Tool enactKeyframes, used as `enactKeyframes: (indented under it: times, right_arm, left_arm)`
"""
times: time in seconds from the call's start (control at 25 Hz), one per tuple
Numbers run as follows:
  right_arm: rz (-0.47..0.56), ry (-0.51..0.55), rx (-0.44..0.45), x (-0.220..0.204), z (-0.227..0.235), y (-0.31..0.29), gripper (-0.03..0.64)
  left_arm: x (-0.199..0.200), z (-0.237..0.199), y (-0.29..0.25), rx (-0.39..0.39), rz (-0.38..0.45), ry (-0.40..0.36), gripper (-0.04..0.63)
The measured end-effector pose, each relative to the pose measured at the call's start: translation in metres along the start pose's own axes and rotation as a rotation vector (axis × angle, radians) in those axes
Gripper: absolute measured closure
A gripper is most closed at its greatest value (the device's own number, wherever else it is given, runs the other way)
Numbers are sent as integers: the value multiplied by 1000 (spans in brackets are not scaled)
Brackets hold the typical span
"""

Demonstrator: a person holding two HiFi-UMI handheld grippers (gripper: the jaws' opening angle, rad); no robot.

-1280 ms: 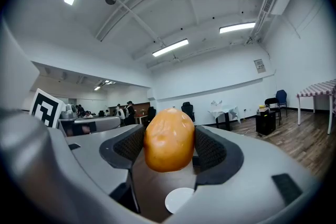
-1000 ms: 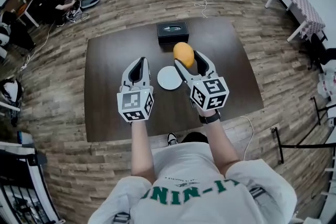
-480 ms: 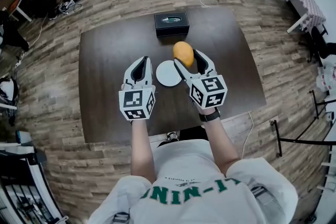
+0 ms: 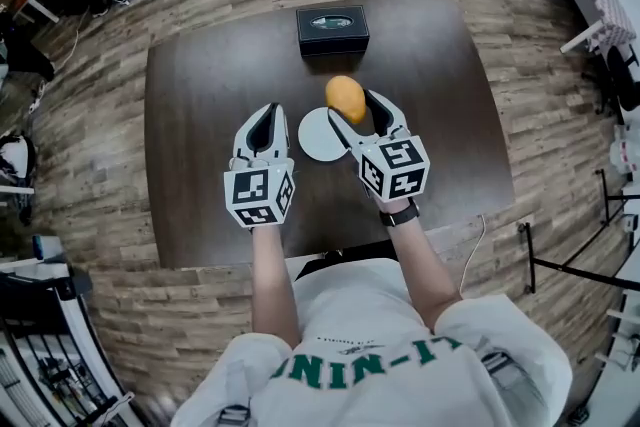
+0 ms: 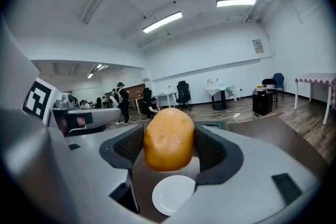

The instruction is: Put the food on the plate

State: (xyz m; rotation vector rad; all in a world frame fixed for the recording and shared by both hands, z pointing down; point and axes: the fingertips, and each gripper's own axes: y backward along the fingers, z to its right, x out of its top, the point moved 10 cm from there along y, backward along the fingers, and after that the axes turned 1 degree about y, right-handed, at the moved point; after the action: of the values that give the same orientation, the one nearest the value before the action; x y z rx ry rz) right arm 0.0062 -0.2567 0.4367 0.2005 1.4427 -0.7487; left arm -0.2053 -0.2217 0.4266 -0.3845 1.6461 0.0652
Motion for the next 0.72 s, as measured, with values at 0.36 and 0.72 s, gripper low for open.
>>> enactKeyframes:
  times: [0.36, 0.72]
  right_arm:
    - [-101, -27, 23, -29, 19, -39, 298]
    - [-216, -61, 48, -76, 29, -70, 298]
  left_arm:
    - [-34, -12, -31, 25, -68, 44, 583]
    - [-81, -19, -48, 54, -154, 42, 583]
